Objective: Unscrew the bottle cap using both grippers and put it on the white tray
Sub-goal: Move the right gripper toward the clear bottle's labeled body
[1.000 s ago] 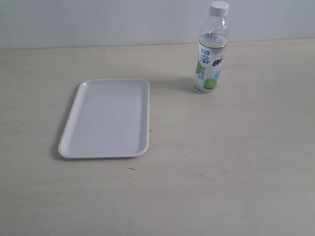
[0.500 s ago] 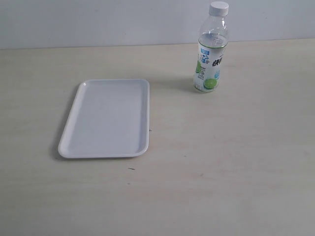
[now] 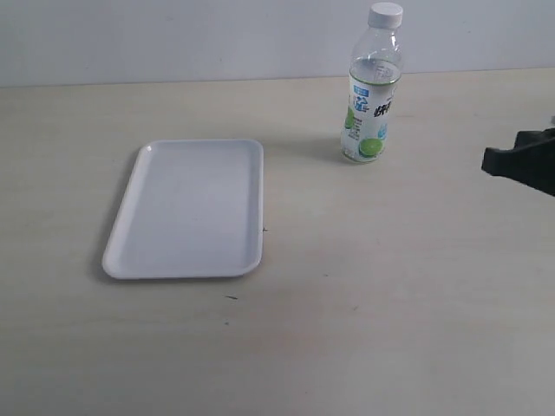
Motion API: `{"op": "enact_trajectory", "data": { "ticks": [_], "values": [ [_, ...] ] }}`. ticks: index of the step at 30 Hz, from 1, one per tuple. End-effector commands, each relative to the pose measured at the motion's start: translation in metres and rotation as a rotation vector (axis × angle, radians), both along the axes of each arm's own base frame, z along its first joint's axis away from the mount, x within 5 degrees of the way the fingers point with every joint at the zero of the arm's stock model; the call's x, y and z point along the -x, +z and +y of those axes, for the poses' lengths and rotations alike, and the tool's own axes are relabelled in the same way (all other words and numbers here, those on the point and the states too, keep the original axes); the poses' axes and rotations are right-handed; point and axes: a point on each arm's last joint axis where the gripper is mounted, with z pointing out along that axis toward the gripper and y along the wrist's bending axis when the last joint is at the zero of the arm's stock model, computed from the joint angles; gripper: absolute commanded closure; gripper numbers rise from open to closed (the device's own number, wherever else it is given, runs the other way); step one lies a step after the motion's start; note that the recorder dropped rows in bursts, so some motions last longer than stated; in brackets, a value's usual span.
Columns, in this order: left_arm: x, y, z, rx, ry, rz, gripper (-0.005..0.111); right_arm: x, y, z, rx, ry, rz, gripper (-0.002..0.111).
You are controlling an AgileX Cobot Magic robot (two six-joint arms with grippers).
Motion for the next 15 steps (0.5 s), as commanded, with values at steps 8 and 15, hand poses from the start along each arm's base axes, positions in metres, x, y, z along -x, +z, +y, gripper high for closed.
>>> {"op": "enact_trajectory", "data": {
  "ticks": [8,15],
  "values": [
    [0.000,0.000,0.000,0.023,-0.005,-0.006,0.107,-0.018,-0.013,0.031,-0.018,0.377,-0.142,0.026],
    [0.000,0.000,0.000,0.023,-0.005,-0.006,0.107,-0.033,-0.021,0.023,-0.029,0.270,-0.247,0.016]
  ]
}}
